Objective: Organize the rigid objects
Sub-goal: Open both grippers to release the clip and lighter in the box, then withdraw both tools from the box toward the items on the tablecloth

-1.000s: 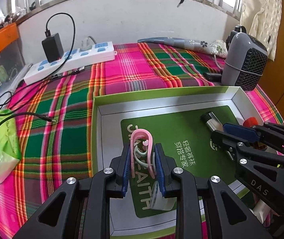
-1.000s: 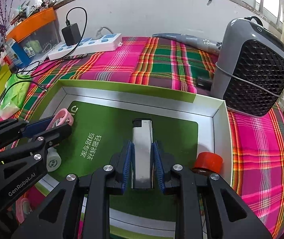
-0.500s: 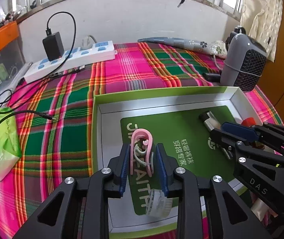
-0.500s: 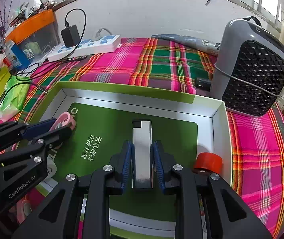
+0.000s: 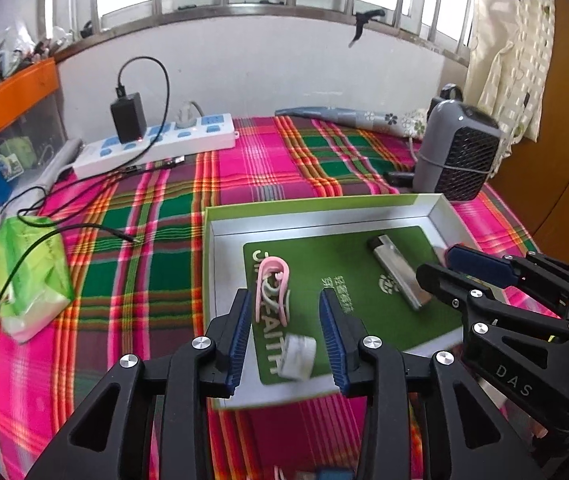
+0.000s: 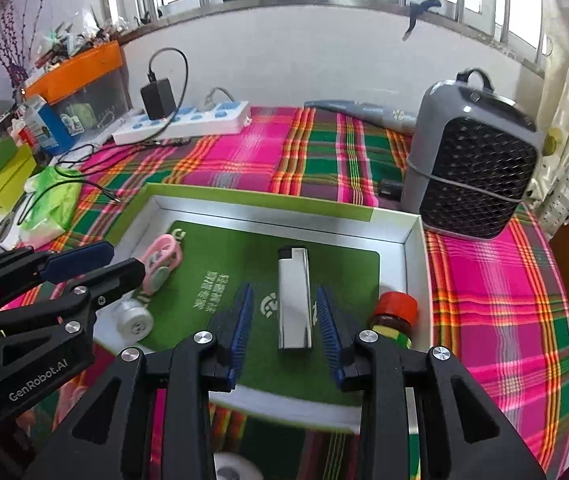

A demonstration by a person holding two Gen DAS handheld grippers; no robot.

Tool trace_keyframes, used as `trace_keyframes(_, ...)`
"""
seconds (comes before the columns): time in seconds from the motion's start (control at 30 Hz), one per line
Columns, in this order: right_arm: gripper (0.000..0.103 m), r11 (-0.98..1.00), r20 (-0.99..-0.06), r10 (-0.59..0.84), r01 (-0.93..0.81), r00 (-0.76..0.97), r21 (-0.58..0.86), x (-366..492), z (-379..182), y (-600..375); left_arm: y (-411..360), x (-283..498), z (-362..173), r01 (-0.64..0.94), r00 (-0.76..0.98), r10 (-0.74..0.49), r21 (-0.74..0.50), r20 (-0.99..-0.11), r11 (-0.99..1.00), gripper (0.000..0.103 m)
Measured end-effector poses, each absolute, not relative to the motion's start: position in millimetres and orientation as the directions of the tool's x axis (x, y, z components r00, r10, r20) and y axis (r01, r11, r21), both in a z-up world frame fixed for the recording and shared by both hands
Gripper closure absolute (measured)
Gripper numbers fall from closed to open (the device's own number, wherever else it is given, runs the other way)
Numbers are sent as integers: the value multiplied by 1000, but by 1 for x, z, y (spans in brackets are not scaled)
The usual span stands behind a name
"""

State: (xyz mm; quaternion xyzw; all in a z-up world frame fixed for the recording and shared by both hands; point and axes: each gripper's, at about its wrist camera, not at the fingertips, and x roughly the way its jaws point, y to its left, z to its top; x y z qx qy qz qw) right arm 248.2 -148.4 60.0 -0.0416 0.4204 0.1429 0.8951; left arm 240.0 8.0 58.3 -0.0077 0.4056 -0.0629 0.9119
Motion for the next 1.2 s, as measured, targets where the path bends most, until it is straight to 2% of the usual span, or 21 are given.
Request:
trace_keyframes(0.33, 68, 961, -693, 214, -274, 688, 25, 197, 93, -153, 6, 186, 84, 107, 710, -135, -83, -692, 991, 69)
trace_keyframes(0.7, 66, 968, -633, 166, -247, 756, -41, 148, 110, -159, 1, 137, 89, 100, 731, -120, -68, -671, 993, 69)
trace_keyframes(0.8, 52, 967, -622, 170, -250, 764, -44, 137, 112, -160, 0, 127, 86, 97, 729, -115, -64, -674, 993, 69)
trace_keyframes(1.2, 51, 969, -606, 177, -246, 775, -31, 108, 111, -167, -6, 96, 77, 97, 725, -106, -50, -681, 994, 69)
